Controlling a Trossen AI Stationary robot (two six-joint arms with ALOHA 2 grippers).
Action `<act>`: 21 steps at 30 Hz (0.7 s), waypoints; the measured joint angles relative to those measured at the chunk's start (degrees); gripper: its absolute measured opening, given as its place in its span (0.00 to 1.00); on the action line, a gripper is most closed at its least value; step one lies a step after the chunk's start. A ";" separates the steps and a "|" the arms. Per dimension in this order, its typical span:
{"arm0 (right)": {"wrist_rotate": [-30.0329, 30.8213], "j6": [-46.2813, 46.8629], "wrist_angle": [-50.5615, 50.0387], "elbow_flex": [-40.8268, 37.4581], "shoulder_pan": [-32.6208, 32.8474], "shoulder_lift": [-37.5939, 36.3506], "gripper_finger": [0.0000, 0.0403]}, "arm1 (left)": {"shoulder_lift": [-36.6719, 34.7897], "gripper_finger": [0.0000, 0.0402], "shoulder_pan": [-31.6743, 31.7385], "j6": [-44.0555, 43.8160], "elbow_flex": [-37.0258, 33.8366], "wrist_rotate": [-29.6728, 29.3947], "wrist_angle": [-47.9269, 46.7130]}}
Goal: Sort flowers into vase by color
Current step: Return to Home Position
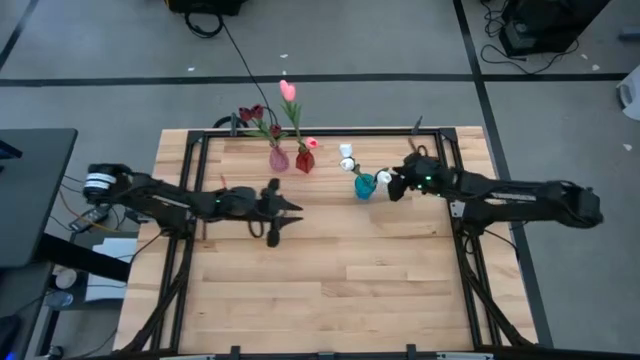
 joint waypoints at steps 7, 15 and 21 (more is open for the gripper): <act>1.04 -3.89 -1.85 0.00 3.53 -15.95 0.45 | -10.93 0.33 0.66 -2.86 -11.05 -2.27 1.66; 3.03 -7.73 -2.29 0.00 10.57 -28.25 0.45 | -25.09 0.33 4.10 -5.33 -20.07 -3.94 2.87; 9.71 -9.86 -3.55 0.00 16.28 -33.89 0.45 | -34.78 0.33 7.42 -8.21 -24.83 -4.22 2.33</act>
